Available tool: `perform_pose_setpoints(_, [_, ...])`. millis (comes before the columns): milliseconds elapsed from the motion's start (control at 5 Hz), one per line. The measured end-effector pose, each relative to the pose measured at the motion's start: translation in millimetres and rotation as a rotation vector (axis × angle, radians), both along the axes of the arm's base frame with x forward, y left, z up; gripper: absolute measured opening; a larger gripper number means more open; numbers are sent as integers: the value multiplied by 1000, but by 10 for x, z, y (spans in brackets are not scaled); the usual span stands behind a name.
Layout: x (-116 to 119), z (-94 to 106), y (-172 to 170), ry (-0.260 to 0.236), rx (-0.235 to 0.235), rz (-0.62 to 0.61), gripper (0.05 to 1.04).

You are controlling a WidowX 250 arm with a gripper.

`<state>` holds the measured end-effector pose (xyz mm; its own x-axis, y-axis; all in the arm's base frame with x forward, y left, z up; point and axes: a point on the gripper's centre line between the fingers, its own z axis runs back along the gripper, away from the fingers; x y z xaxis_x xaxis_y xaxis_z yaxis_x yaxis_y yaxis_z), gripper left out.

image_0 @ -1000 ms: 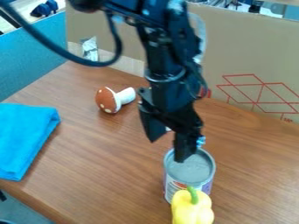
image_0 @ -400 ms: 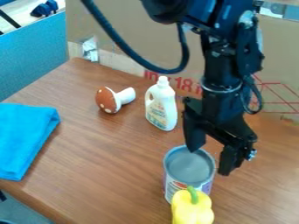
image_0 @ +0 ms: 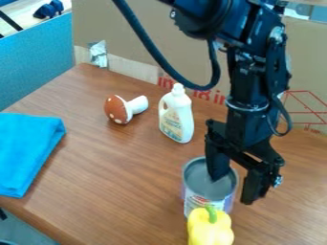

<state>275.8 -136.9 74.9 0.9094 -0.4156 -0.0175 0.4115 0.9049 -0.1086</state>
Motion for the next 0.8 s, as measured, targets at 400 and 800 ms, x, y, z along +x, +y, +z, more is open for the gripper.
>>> perform_pose_setpoints(400, [45, -44, 78, 31, 51, 4, 1001])
perform_pose_setpoints(800, [-145, -146, 603, 120, 322, 73, 1001])
